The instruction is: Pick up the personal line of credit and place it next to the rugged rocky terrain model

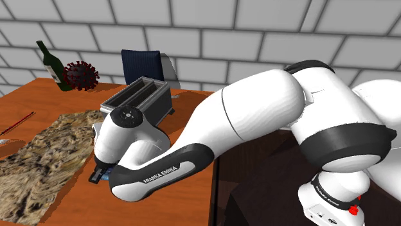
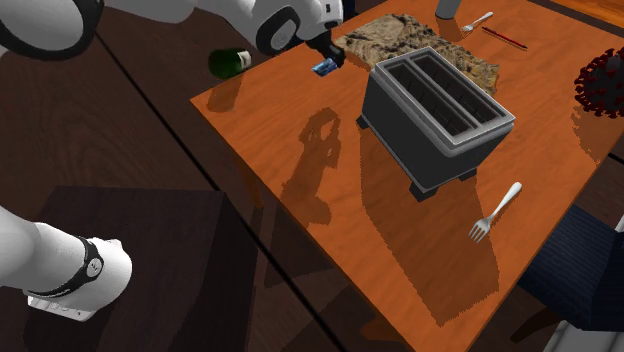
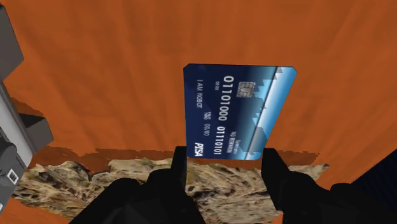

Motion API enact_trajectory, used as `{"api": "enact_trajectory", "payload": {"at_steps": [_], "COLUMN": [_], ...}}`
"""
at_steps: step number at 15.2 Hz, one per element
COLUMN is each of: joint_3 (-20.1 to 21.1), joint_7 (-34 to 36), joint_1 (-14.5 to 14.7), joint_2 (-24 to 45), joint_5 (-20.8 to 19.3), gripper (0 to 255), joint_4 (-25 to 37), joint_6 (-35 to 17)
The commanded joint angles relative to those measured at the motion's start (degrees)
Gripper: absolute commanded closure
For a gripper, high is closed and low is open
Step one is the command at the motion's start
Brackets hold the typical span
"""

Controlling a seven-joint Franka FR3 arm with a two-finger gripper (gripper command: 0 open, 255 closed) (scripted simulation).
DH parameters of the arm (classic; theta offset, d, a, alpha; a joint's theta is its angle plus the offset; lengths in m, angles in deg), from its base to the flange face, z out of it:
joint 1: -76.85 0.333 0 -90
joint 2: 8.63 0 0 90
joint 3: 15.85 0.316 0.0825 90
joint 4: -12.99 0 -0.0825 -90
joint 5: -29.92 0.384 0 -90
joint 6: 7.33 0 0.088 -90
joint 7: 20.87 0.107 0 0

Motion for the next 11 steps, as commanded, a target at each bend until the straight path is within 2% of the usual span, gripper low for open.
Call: {"api": "enact_trajectory", "payload": {"at_steps": [1, 11], "joint_3": [0.44, 2.59], "joint_7": [-0.26, -1.26], "joint_1": [-0.28, -1.75], "joint_2": [0.89, 5.92], "joint_5": [0.32, 1.56], "gripper": [255, 255], "joint_4": [-0.2, 0.49], "joint_6": [-1.15, -5.72]}}
